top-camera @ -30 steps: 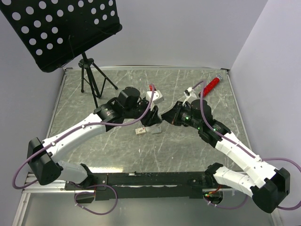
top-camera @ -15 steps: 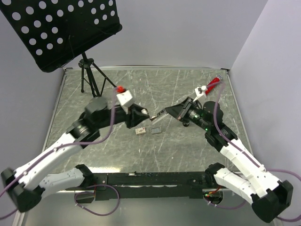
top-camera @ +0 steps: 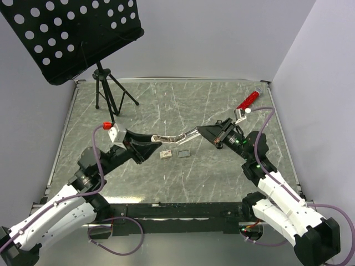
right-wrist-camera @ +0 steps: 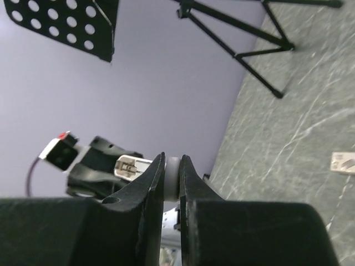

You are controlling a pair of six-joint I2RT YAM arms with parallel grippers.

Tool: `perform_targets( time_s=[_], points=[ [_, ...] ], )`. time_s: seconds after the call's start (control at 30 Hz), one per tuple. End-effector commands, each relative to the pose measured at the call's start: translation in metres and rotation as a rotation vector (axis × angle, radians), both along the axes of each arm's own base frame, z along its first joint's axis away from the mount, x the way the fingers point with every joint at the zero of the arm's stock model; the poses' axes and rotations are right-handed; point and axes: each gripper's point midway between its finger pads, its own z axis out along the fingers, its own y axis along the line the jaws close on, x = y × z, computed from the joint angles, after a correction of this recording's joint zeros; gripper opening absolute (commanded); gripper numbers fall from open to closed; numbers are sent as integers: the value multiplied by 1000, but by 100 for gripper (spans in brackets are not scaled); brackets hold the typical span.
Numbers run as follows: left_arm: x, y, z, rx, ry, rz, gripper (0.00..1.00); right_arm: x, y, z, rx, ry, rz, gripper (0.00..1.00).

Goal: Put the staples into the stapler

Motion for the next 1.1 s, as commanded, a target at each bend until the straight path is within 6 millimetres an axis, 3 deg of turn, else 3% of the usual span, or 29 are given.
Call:
perform_targets(
  time_s=[0.0, 0.23, 0.5, 0.63, 0.83, 0.93, 1.03, 1.07],
  points=[
    [34, 48, 14, -271, 105, 280, 1, -13, -27, 81, 245, -241, -79, 0],
    [31, 43, 13, -352, 142, 230, 1, -15, -22, 77, 149, -259, -61, 0],
    [48, 25, 21, -201, 120, 236, 1, -2, -6, 15, -121, -85, -5, 0],
    [52, 13, 19, -142, 121, 208, 1, 1, -6, -5, -190, -52, -1, 0],
    [56, 2, 14, -97, 126, 180, 1, 3, -7, -16, -270, -33, 5, 5],
    [57, -1, 13, -83, 126, 166, 1, 2, -8, -17, -277, -35, -1, 2],
    [55, -6, 14, -66, 115, 139, 1, 2, -9, -21, -301, -30, -1, 12],
    [56, -8, 12, -54, 120, 135, 1, 3, -9, -22, -310, -32, 1, 11]
  ],
)
